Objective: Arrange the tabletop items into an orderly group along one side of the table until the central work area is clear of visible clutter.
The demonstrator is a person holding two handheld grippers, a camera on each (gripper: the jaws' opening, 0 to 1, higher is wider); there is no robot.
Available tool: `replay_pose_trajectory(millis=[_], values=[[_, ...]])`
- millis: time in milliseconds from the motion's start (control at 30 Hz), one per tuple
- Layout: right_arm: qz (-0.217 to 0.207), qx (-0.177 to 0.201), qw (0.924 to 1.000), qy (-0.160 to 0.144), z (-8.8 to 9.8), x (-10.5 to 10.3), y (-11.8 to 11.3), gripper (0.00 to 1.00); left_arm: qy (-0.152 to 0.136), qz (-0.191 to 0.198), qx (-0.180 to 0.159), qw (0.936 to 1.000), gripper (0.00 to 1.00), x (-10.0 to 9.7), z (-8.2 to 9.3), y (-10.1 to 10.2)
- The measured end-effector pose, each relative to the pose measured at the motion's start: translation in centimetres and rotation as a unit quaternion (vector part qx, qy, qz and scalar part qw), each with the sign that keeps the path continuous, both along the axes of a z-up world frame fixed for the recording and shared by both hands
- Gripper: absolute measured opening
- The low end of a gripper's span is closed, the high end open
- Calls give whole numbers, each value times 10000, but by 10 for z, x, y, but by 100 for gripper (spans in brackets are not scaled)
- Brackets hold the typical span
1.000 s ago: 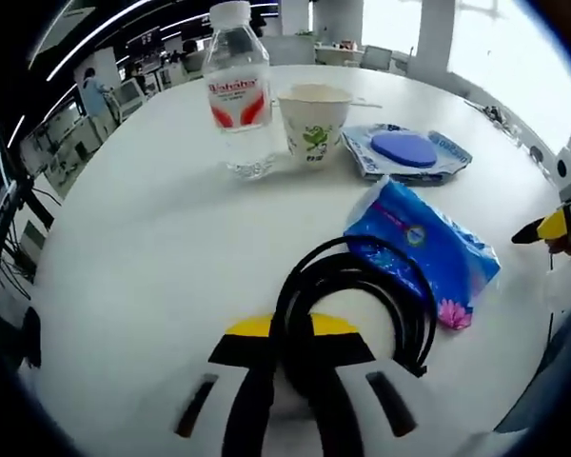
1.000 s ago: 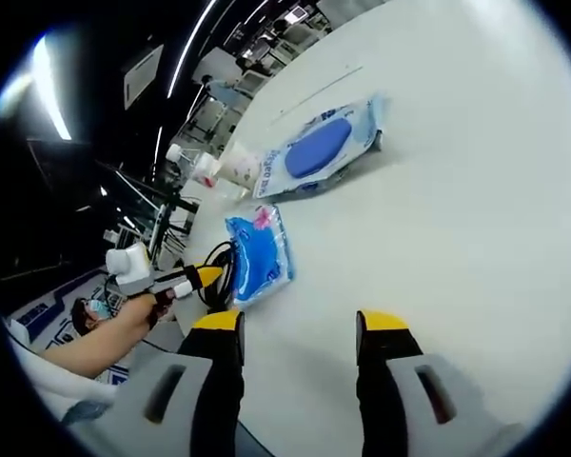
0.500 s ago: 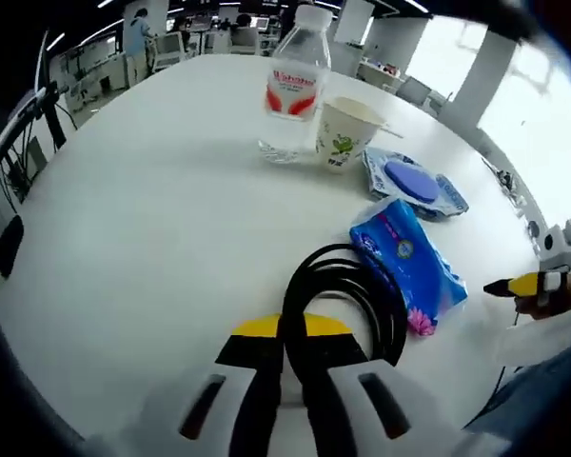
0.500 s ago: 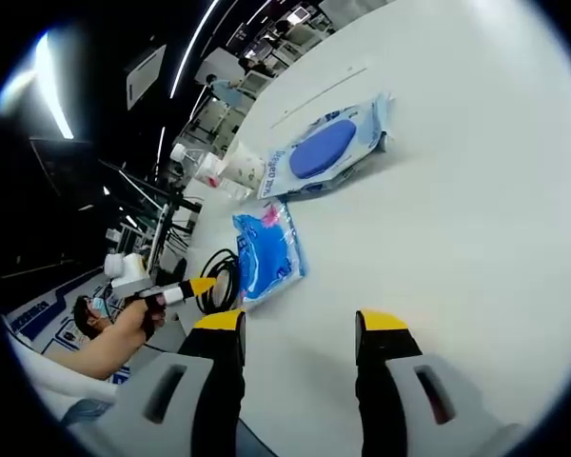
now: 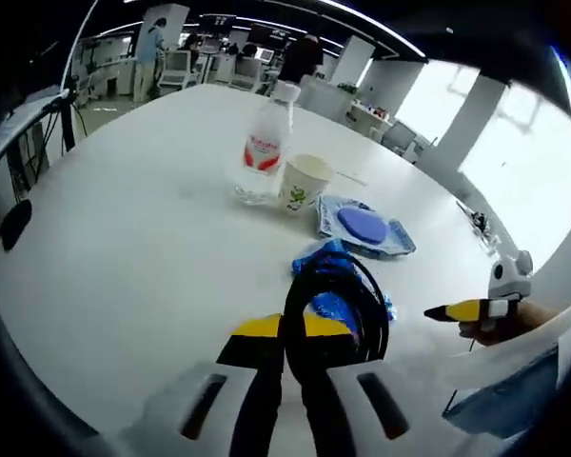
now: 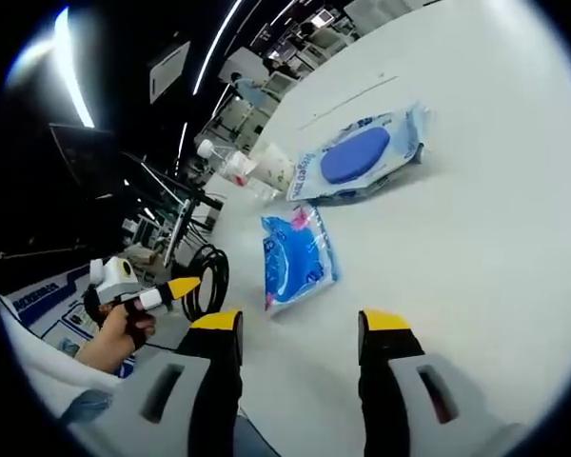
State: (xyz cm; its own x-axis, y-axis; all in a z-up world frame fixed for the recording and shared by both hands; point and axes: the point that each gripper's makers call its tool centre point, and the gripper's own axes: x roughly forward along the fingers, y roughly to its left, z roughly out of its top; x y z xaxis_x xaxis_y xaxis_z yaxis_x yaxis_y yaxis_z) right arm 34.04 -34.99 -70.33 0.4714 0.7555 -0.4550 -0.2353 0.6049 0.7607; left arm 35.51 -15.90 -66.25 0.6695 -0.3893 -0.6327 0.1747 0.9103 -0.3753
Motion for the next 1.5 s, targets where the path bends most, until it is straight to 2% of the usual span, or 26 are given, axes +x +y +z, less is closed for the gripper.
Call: replay_pose_trajectory(millis=[67,233,367,433,500,567,800,867,933,1000,1033,1167,1367,1433,1500], values=[[63,99,9999,-113,6,1,5,55,-60,-94,-91,9999,1,-1,8,-8],[234,683,9964,-452,33,5,24,65,-196,-347,-314,9987,2,1,25,-34],[423,1097,9918,-507,48,0,36,65,-205,-502,-558,9970,2,6,28,-56],[548,1129,9907,-524,52,-5,40,65,-175,-594,-793,9949,2,7,30,-68],[636,1129,9900,-562,54,-7,43,64,-204,-654,-805,9944,2,9,31,-77],[664,1140,9897,-564,54,-9,43,60,-203,-750,-849,9934,2,10,31,-86],[685,1322,9870,-612,59,-12,37,37,-163,-821,-1159,9897,2,13,29,-109],[715,1349,9855,-737,62,-13,35,13,-154,-872,-1177,9891,2,12,28,-115],[518,1302,9878,-676,59,-8,28,9,-177,-907,-1170,9888,2,12,28,-117],[395,1582,9858,-405,61,-7,24,7,-163,-930,-1232,9879,2,11,28,-121],[311,1589,9862,-345,58,-5,21,6,-160,-967,-1230,9875,2,11,26,-123],[428,1396,9883,-450,57,-9,11,4,-181,-1217,-1136,9859,3,6,22,-134],[290,1301,9901,-436,57,-13,-9,2,-109,-1396,-1295,9816,3,2,17,-153],[113,1288,9910,-334,54,-12,-18,2,-67,-1490,-1304,9802,3,0,14,-161],[-258,1235,9920,-114,48,-9,-33,2,64,-1616,-1387,9770,3,-3,8,-173]])
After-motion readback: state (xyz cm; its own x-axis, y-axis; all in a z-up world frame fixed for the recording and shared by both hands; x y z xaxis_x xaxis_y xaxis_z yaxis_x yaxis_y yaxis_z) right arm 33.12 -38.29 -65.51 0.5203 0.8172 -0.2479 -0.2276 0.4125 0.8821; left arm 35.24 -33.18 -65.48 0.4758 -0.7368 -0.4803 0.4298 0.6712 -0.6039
